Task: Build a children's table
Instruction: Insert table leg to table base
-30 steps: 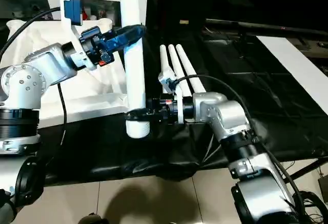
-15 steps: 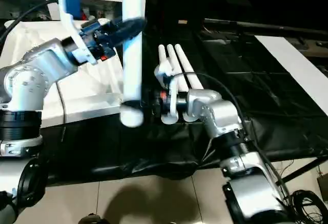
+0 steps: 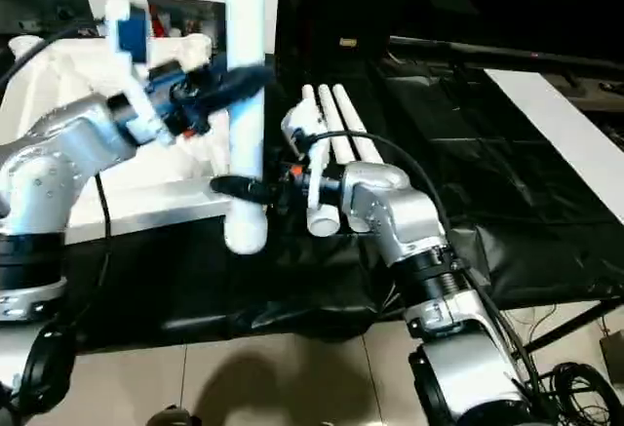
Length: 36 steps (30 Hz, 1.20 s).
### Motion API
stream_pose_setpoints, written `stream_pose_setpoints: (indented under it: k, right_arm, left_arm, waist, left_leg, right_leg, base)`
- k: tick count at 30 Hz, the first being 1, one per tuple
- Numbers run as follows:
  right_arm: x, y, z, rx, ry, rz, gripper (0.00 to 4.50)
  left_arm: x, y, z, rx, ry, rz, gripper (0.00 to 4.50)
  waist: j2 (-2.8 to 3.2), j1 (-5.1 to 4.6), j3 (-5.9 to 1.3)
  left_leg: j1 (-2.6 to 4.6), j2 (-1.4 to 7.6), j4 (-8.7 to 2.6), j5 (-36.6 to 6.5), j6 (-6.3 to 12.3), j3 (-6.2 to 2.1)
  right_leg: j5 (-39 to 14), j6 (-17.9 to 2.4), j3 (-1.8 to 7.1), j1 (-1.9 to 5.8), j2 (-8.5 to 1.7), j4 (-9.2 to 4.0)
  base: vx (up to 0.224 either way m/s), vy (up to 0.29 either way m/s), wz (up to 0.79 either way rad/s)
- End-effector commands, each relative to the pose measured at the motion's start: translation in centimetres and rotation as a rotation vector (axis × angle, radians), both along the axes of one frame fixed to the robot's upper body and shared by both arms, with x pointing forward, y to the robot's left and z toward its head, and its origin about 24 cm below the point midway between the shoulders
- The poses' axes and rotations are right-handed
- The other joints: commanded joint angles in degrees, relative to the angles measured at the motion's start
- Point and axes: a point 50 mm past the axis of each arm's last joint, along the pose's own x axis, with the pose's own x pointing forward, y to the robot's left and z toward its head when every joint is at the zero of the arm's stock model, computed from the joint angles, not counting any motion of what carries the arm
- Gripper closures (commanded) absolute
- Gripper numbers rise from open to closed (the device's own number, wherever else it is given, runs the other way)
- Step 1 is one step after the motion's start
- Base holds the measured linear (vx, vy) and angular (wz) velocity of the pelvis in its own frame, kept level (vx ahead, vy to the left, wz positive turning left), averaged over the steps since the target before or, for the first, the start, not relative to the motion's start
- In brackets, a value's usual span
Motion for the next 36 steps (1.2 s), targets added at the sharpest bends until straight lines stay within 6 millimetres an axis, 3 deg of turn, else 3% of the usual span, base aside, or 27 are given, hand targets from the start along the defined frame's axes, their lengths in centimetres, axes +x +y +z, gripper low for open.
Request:
stream_pose_setpoints:
  k: [1, 5, 12, 13, 18, 19, 30, 31, 36]
  right_arm:
    - [-0.1, -1.3, -0.3, -0.027, 0.032, 0.029, 1.04]
    - [-0.8, -1.5, -0.2, -0.018, 0.048, 0.114, 1.04]
    - [-1.9, -2.3, -0.1, -0.034, 0.081, 0.282, 1.04]
    - [-2.0, -2.3, -0.1, -0.037, 0.083, 0.298, 1.3]
    - [-2.4, -2.4, -0.1, -0.043, 0.103, 0.348, 1.49]
    - [-2.5, -2.4, -0.1, -0.044, 0.106, 0.351, 1.74]
    - [-1.9, -1.9, -0.3, -0.039, 0.099, 0.287, 2.53]
    - [-1.7, -1.7, -0.1, -0.029, 0.083, 0.252, 2.6]
    - [-0.3, -1.1, 0.2, 0.008, 0.026, 0.068, 2.67]
  left_arm:
    - [-2.0, -0.7, 1.4, -0.111, -0.034, -0.266, 2.78]
    - [-2.5, -0.2, 1.4, -0.11, -0.036, -0.337, 2.78]
    - [-2.1, 0.7, 1.3, -0.056, -0.009, -0.381, 2.78]
    - [-2.0, 0.7, 1.3, -0.054, -0.009, -0.387, 2.78]
    - [-1.9, 0.7, 1.3, -0.041, -0.009, -0.391, 2.78]
    - [-1.9, 0.7, 1.3, -0.04, -0.01, -0.39, 2.78]
    - [-1.2, 0.7, 1.1, -0.013, -0.022, -0.311, 2.78]
    - [-0.6, 0.7, 1.0, -0.008, -0.006, -0.25, 2.44]
    - [0.8, 0.2, 1.2, -0.01, -0.035, -0.017, 2.03]
  waist:
    - [0.81, -0.12, -4.42]
    - [0.85, 0.02, -4.31]
    - [0.81, 0.13, -4.14]
    - [0.81, 0.16, -4.17]
    - [0.73, 0.14, -4.29]
    - [0.73, 0.17, -4.31]
    - [0.94, 0.24, -4.37]
    - [1.0, 0.2, -4.34]
    - [1.1, 0.21, -4.5]
  left_leg:
    - [0.67, 0.67, -3.32, -2.3, -0.08, 0.07]
    - [0.81, 0.66, -3.36, -2.7, 0.46, 0.05]
    - [0.8, 0.75, -3.51, -5.0, -0.72, -0.06]
    - [0.77, 0.72, -3.49, -4.9, -0.82, -0.07]
    - [0.66, 0.73, -3.4, -4.2, -0.62, -0.14]
    - [0.66, 0.75, -3.38, -4.0, -0.62, -0.13]
    - [0.76, 0.79, -3.4, -4.6, -1.11, -0.18]
    - [0.8, 0.8, -3.39, -5.0, -1.24, -0.13]
    - [0.72, 0.82, -3.38, -4.3, -2.08, -0.27]
  right_leg:
    - [2.6, -10.1, 3.12, 3.77, -4.77, -3.3]
    - [2.8, -10.4, 3.06, 3.68, -4.63, -3.3]
    - [-1.9, -9.3, 3.07, 3.65, -4.89, -3.8]
    - [-2.0, -9.3, 3.08, 3.68, -4.92, -3.8]
    - [-0.6, -10.1, 2.99, 3.73, -4.91, -3.59]
    - [-0.2, -10.3, 3.0, 3.75, -4.9, -3.55]
    - [-0.3, -10.4, 2.96, 3.73, -4.99, -3.57]
    - [-0.4, -10.4, 2.96, 3.56, -4.89, -3.6]
    - [1.0, -10.7, 2.93, 3.78, -5.03, -3.41]
  base:
    - [0.0, 0.0, 0.0]
    - [0.0, 0.0, 0.0]
    - [0.0, 0.0, 0.0]
    - [0.0, 0.0, 0.0]
    - [0.0, 0.0, 0.0]
    - [0.0, 0.0, 0.0]
    - [0.0, 0.0, 0.0]
    - [0.0, 0.0, 0.0]
    - [0.0, 0.0, 0.0]
